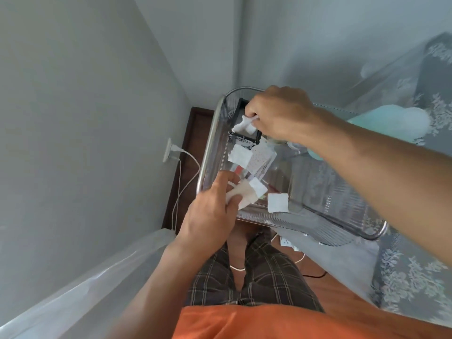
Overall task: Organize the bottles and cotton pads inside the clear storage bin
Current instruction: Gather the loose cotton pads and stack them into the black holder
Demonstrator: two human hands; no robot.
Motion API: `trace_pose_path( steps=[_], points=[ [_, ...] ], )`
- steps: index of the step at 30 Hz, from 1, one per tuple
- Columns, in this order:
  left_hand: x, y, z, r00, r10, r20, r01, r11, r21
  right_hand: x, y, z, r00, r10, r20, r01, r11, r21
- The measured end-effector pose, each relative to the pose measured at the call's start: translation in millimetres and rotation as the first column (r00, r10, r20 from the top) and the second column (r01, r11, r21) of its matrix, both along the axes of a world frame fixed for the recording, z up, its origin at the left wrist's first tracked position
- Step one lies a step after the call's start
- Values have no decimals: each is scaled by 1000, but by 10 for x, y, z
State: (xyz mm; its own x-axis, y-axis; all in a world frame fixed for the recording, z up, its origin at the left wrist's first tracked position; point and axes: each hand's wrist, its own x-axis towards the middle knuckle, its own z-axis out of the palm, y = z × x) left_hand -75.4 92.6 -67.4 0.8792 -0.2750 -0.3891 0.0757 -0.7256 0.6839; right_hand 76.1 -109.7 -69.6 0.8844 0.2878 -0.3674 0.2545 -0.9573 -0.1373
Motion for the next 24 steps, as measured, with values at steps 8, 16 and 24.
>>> trace_pose_path(
  steps=[8, 16, 24],
  points=[
    [-131, -19, 79, 996, -50, -79, 52, 998, 26, 287, -25, 87, 959, 179, -220, -184, 983, -1],
    [-219, 4, 105, 993, -44, -108, 45, 999, 5, 90, -2, 213, 976, 60, 209, -81, 992, 96],
    [-169, 30, 104, 999, -18, -42, 20, 999, 47, -180, 120, -46, 994, 34, -108, -38, 999, -32]
  ],
)
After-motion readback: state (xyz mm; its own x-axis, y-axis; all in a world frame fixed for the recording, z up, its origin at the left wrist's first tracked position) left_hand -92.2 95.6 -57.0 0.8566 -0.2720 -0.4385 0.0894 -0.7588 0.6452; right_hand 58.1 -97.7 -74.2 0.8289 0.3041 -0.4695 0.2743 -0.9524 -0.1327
